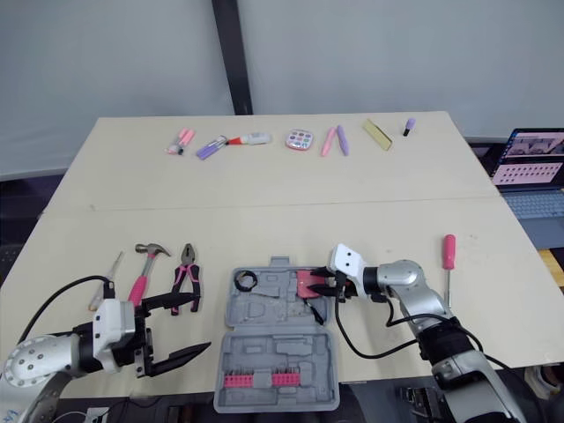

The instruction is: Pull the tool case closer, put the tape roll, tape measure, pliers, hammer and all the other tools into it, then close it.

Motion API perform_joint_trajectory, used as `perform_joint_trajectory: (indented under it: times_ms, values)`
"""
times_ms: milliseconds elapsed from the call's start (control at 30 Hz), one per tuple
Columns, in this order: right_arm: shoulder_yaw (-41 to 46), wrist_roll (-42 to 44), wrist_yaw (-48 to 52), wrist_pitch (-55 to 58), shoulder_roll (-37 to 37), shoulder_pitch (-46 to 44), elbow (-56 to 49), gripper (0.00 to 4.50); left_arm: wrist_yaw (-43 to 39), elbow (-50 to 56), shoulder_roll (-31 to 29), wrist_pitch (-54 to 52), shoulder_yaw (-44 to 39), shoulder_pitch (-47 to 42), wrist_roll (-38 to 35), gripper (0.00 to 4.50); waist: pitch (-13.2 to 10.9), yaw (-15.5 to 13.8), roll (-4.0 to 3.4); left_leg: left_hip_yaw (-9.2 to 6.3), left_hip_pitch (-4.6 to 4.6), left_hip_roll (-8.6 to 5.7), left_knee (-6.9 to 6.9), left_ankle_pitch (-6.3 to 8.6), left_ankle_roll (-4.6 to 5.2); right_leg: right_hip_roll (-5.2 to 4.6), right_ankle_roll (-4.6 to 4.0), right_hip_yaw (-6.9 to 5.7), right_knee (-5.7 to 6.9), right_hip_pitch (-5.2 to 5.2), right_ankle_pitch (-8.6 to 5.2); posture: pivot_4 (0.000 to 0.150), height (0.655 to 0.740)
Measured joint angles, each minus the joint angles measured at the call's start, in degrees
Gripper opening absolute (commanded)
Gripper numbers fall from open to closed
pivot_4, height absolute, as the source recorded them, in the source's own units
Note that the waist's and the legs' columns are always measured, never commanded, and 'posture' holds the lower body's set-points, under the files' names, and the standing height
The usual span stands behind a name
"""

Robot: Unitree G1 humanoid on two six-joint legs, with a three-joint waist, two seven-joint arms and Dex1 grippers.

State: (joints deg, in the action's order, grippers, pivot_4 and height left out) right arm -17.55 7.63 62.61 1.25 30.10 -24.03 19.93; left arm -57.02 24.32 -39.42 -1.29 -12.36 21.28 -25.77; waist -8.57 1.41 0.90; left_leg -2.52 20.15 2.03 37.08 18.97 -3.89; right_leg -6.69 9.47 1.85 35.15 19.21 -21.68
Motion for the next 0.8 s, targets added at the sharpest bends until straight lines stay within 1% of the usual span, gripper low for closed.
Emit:
perform_joint_trajectory:
  times_ms: [300, 500, 600, 700, 800]
  values:
    - [0.29, 0.01, -0.08, -0.14, -0.03, 0.27, -0.12, 1.71, 0.0, 0.0, 0.01, 0.0, 0.0, 0.0, 0.0, 4.5, 0.02, -0.01, -0.06, -0.02, -0.01, 0.0, 0.0, 0.03, 0.02, 0.0, 0.0, 0.0, -0.11, -0.08, 0.0, 0.15, 0.74]
    - [3.23, 1.18, -2.38, 0.72, -0.7, 3.24, -4.25, 1.71, 0.53, 0.0, 0.6, -0.02, 0.0, 0.01, -0.14, 4.5, -0.18, 0.03, -0.35, -0.02, 0.06, 0.0, 0.0, 0.08, 0.0, 0.0, 0.0, 0.01, -0.18, -0.02, 0.0, 0.15, 0.74]
    - [4.55, 2.44, -2.52, 4.96, 0.7, 5.88, -10.11, 1.71, 1.01, 0.09, 1.02, -0.54, -0.08, 0.04, -1.01, 4.5, -0.46, 0.0, -0.54, -0.01, 0.27, 0.0, 0.01, 0.07, -0.02, 0.0, 0.03, 0.02, -0.16, 0.22, 0.01, 0.15, 0.74]
    - [6.83, 5.22, -2.41, 9.64, 3.11, 9.19, -18.57, 1.71, 1.35, 0.45, 1.03, -1.52, -0.86, 0.22, -2.02, 4.5, -1.11, 0.03, -0.73, -0.01, 0.33, 0.01, 0.04, 0.06, -0.04, 0.0, 0.05, 0.02, -0.14, 0.28, 0.03, 0.15, 0.74]
    - [10.88, 9.27, -2.16, 16.16, 8.41, 13.64, -30.01, 1.71, 1.96, 2.46, 0.86, -3.59, -2.94, 1.82, -3.89, 4.5, -1.36, 0.04, -0.8, 0.0, 0.44, 0.01, 0.02, 0.06, -0.03, 0.0, 0.06, 0.04, -0.17, 0.37, 0.03, 0.15, 0.74]
